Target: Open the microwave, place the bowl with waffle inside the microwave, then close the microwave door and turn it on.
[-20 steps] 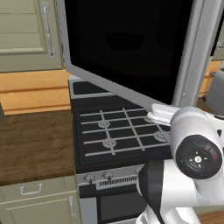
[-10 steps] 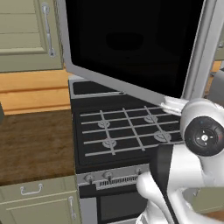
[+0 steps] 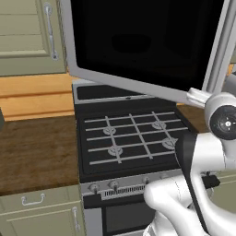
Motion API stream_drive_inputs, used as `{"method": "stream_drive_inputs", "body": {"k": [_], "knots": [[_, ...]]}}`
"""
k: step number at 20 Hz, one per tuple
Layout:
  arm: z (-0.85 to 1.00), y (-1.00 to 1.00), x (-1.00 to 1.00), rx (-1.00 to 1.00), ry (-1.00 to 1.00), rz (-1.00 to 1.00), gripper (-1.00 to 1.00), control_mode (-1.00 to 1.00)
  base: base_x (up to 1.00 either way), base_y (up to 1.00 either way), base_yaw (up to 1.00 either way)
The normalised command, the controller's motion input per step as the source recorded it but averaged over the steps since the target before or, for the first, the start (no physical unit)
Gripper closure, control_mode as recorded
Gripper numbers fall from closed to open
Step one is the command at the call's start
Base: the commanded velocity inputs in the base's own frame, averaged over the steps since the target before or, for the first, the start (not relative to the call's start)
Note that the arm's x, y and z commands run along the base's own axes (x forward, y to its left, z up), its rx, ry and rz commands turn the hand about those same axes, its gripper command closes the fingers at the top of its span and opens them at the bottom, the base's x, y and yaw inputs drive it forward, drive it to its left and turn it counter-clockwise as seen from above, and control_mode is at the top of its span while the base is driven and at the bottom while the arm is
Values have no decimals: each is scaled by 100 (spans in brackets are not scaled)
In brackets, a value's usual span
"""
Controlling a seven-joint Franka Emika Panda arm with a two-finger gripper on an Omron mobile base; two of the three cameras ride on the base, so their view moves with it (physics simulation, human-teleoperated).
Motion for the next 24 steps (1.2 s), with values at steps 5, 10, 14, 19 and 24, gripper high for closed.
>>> {"method": "stream_drive_inputs", "body": {"k": [5,10,14,19,24], "knots": [[1,-47,92,0,-37,7,-100,-100,0,0,0],[0,-45,99,0,-21,14,-100,-100,0,0,0],[0,-21,56,-1,-4,25,-100,-100,0,0,0],[-1,-8,39,-8,-2,25,-100,-100,0,0,0],[19,-20,43,-7,-3,17,-100,-100,0,0,0]]}}
